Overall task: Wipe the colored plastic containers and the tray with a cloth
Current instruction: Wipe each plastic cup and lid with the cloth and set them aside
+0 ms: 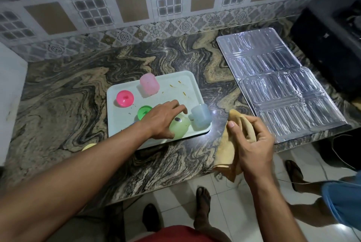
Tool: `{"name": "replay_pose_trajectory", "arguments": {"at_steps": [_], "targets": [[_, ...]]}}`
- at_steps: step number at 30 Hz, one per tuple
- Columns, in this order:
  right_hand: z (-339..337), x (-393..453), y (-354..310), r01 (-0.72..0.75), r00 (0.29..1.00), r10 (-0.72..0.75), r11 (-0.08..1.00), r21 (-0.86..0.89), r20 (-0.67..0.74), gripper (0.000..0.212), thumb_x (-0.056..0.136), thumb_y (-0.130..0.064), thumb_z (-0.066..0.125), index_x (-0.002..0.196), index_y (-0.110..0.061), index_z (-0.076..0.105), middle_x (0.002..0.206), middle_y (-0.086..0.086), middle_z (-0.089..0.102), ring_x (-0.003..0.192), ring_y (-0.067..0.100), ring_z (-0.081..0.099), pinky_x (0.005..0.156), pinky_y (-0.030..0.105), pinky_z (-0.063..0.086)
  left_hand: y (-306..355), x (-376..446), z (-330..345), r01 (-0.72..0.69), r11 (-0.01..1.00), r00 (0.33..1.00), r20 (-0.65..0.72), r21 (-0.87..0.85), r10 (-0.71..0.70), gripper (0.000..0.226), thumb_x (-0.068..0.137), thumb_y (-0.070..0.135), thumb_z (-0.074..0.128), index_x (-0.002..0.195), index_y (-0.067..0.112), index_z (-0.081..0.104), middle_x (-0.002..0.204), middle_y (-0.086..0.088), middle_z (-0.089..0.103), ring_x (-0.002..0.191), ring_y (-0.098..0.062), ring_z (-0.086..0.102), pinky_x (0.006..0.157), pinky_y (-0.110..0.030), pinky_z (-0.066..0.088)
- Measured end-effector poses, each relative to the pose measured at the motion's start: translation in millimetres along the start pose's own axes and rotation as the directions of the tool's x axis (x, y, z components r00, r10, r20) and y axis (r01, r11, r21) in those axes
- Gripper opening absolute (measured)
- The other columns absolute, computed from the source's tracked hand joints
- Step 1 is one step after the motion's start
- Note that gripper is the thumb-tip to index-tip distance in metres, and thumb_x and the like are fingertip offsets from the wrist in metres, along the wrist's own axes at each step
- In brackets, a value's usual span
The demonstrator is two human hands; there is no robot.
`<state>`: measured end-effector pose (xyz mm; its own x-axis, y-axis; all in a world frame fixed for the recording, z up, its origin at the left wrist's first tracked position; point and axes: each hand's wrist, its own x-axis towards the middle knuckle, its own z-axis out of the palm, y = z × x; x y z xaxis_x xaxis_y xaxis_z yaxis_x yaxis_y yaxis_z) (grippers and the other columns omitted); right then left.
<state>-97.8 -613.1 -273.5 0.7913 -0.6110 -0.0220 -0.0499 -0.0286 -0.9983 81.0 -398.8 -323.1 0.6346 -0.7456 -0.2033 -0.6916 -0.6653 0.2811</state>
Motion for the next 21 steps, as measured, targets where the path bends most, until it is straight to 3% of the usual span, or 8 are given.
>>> {"name": "replay_pose_trajectory", "arguments": {"at_steps": [2,5,8,11,13,15,18,21], "targets": [[5.3,-1.5,-3.6,-0.002,1.0,0.001,1.0,0.014,0.015,0.014,0.09,-0.009,0.079,0.102,-0.012,0.071,0.099,0.011,0.075,0.086,0.018,0.069,0.082,0.041,0.058,-2.8,-8.7,-0.1,0.035,0.993,0.998,-0.039,-0.114,-0.039,0.075,0.065,0.031,0.087,0.131,0.031,0.052,0.122,0.004,0.045,0.095,-0.027,0.06,0.075,-0.037,0.05],[13.4,-5.2,-13.1,0.015,0.999,-0.016,1.0,0.025,0.049,0.011,0.091,-0.015,0.077,0.1,-0.016,0.071,0.092,-0.002,0.075,0.081,0.012,0.068,0.076,0.032,0.057,1.9,-30.8,-8.5,0.08,0.929,0.969,-0.191,-0.363,-0.157,0.072,0.063,0.03,0.087,0.129,0.033,0.057,0.122,0.01,0.044,0.102,-0.021,0.062,0.086,-0.041,0.057],[26.5,-11.2,-31.6,0.104,0.989,-0.106,0.994,0.025,0.105,0.008,0.091,-0.015,0.075,0.097,-0.02,0.072,0.089,-0.01,0.075,0.079,0.004,0.069,0.073,0.02,0.056,21.0,-57.1,-26.4,0.01,0.876,0.891,-0.393,-0.483,-0.227,0.069,0.064,0.03,0.088,0.128,0.033,0.063,0.12,0.012,0.053,0.11,-0.005,0.06,0.091,-0.028,0.052],[43.0,-17.9,-51.9,0.267,0.95,-0.258,0.963,-0.031,0.177,0.014,0.091,-0.013,0.076,0.102,-0.022,0.073,0.096,-0.01,0.077,0.089,0.005,0.073,0.082,0.021,0.056,43.9,-79.5,-45.7,-0.042,0.86,0.799,-0.534,-0.509,-0.277,0.071,0.065,0.027,0.095,0.129,0.029,0.066,0.12,0.01,0.058,0.111,0.0,0.06,0.092,-0.014,0.046],[52.5,-21.8,-60.2,0.383,0.905,-0.359,0.921,-0.068,0.229,0.018,0.09,-0.013,0.079,0.106,-0.02,0.075,0.1,-0.01,0.077,0.093,0.01,0.074,0.084,0.026,0.057,56.3,-92.1,-56.8,-0.042,0.87,0.739,-0.601,-0.492,-0.304,0.073,0.064,0.031,0.097,0.131,0.028,0.066,0.119,0.013,0.057,0.112,0.0,0.058,0.091,-0.014,0.046],[63.0,-26.1,-67.0,0.506,0.845,-0.462,0.853,-0.124,0.269,0.019,0.088,-0.014,0.08,0.106,-0.015,0.076,0.101,-0.008,0.076,0.091,0.009,0.073,0.082,0.022,0.054,66.2,-103.6,-67.9,-0.045,0.877,0.687,-0.653,-0.478,-0.32,0.074,0.065,0.037,0.097,0.132,0.029,0.067,0.117,0.014,0.057,0.111,0.0,0.057,0.088,-0.014,0.048],[79.0,-31.3,-76.0,0.614,0.781,-0.56,0.768,-0.179,0.278,0.017,0.088,-0.013,0.081,0.104,-0.01,0.076,0.096,-0.005,0.073,0.088,0.009,0.07,0.081,0.017,0.05,77.1,-116.0,-82.3,-0.059,0.901,0.615,-0.726,-0.43,-0.307,0.068,0.065,0.033,0.095,0.129,0.026,0.07,0.116,0.009,0.06,0.108,-0.008,0.063,0.089,-0.025,0.053],[90.7,-30.0,-85.8,0.609,0.786,-0.57,0.779,-0.146,0.24,0.015,0.09,-0.011,0.08,0.105,-0.012,0.077,0.096,-0.004,0.074,0.089,0.01,0.071,0.081,0.022,0.053,81.0,-125.0,-90.6,-0.05,0.923,0.573,-0.768,-0.38,-0.285,0.065,0.064,0.028,0.094,0.125,0.026,0.071,0.117,0.009,0.061,0.107,-0.014,0.065,0.088,-0.039,0.056]]}}
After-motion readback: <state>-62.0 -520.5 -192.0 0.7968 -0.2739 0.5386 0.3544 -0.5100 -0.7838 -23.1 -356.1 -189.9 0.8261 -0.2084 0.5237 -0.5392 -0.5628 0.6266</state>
